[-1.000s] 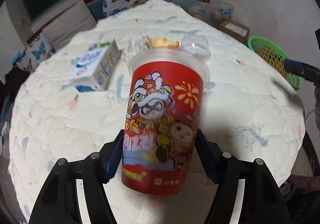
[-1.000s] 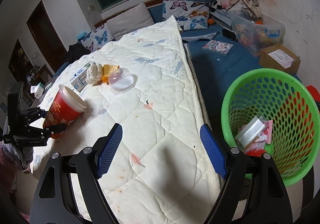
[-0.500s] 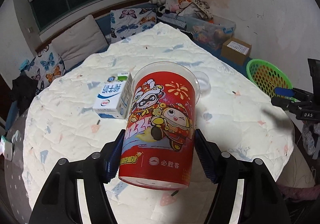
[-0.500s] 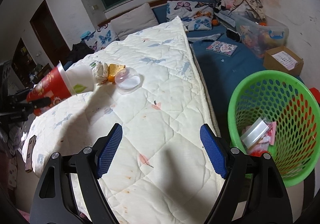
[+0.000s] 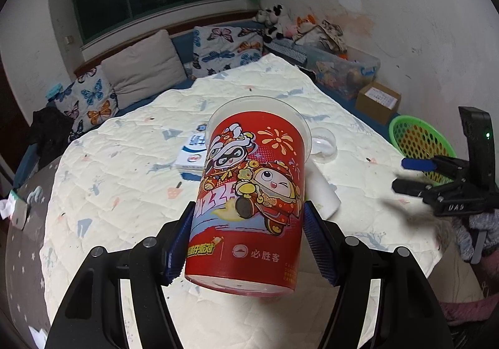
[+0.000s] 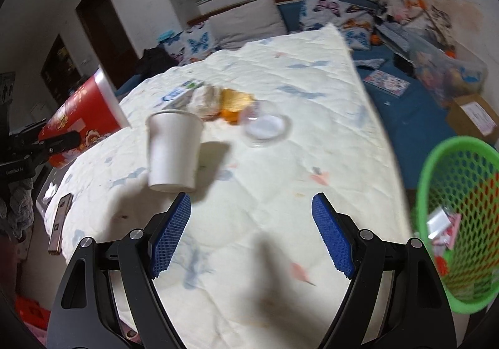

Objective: Collect trash
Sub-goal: 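Grasp the white paper cup with right tool while left holds the red cup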

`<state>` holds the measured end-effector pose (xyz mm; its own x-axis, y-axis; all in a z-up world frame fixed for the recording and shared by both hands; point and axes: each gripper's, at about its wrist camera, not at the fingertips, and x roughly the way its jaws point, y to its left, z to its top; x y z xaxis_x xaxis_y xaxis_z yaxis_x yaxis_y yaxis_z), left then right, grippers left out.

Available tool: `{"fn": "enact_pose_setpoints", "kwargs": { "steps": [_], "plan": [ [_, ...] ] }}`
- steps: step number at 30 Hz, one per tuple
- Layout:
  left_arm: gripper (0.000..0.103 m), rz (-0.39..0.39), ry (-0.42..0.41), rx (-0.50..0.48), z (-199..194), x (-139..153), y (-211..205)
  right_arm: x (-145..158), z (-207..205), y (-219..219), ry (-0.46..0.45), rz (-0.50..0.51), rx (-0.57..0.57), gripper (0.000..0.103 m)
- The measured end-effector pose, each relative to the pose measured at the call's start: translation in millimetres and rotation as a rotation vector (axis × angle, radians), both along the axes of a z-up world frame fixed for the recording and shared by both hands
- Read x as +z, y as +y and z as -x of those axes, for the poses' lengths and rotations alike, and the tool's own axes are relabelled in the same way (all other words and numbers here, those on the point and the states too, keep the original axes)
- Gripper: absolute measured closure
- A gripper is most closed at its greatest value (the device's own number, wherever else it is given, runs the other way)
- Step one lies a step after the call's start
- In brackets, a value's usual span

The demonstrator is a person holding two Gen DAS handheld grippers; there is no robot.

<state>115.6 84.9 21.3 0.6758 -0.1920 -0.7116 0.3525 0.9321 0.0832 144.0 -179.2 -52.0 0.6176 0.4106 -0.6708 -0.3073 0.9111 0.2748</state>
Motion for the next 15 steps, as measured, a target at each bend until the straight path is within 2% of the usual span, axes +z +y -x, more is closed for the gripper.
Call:
{"fn": "enact_pose_setpoints", "kwargs": {
  "steps": [15],
  "plan": [
    [0.038, 0.020, -0.046, 0.118, 16, 6, 54, -1, -42, 105, 0.057, -0.055, 0.188, 0.023]
  ]
}}
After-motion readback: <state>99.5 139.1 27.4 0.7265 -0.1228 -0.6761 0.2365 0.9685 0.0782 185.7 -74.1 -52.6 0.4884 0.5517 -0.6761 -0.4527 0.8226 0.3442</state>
